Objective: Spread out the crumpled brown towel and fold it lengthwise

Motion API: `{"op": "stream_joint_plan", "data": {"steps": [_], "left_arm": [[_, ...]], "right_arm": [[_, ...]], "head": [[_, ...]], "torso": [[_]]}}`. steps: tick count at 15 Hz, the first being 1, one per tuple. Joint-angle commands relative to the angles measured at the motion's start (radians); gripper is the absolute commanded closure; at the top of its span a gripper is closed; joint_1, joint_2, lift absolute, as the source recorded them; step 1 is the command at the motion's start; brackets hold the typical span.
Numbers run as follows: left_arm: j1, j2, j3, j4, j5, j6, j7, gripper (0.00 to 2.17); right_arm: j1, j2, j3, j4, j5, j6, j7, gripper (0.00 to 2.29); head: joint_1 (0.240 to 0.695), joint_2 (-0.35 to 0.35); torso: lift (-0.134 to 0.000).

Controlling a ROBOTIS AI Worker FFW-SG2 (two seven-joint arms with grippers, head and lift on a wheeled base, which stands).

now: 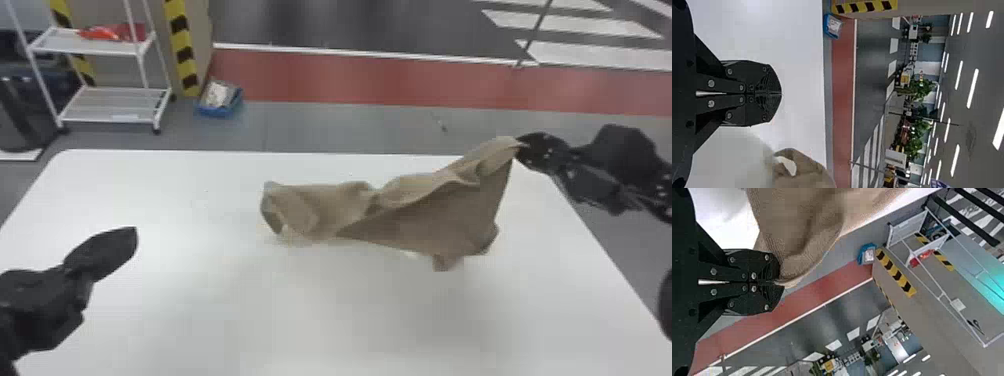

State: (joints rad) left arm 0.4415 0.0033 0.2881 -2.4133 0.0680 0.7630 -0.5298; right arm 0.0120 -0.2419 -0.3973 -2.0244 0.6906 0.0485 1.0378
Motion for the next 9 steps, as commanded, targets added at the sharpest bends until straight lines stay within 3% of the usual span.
{"op": "stream_joint_plan", "data": {"steps": [1, 2, 3, 4, 8, 9], "left_arm": [[0.0, -0.006, 0.006, -0.004, 0.007, 0.0, 0.002, 1.71], [0.0, -0.006, 0.006, -0.003, 0.01, -0.003, 0.002, 1.71], [0.0, -0.006, 0.005, -0.001, 0.009, -0.003, 0.001, 1.71], [0.002, -0.006, 0.005, 0.003, 0.009, -0.003, -0.001, 1.71], [0.006, -0.006, -0.01, 0.022, 0.004, -0.003, -0.022, 1.69], [0.014, -0.006, -0.03, 0.023, 0.001, -0.003, -0.044, 1.57]], "right_arm": [[0.003, 0.003, -0.04, -0.071, -0.042, 0.006, 0.016, 2.01], [0.022, 0.004, -0.04, -0.08, -0.026, 0.0, 0.076, 2.01], [0.049, 0.012, -0.035, -0.082, 0.001, -0.009, 0.176, 2.01], [0.086, 0.018, -0.032, -0.082, 0.03, -0.018, 0.206, 2.01], [0.168, 0.019, -0.024, -0.036, 0.167, -0.025, 0.209, 2.01], [0.171, 0.019, -0.024, -0.03, 0.205, 0.0, 0.212, 2.0]], "head": [[0.695, -0.123], [0.695, -0.122], [0.695, -0.121], [0.695, -0.116], [0.695, -0.115], [0.695, -0.122]], "torso": [[-0.124], [-0.124], [-0.124], [-0.124], [-0.124], [-0.124]]}}
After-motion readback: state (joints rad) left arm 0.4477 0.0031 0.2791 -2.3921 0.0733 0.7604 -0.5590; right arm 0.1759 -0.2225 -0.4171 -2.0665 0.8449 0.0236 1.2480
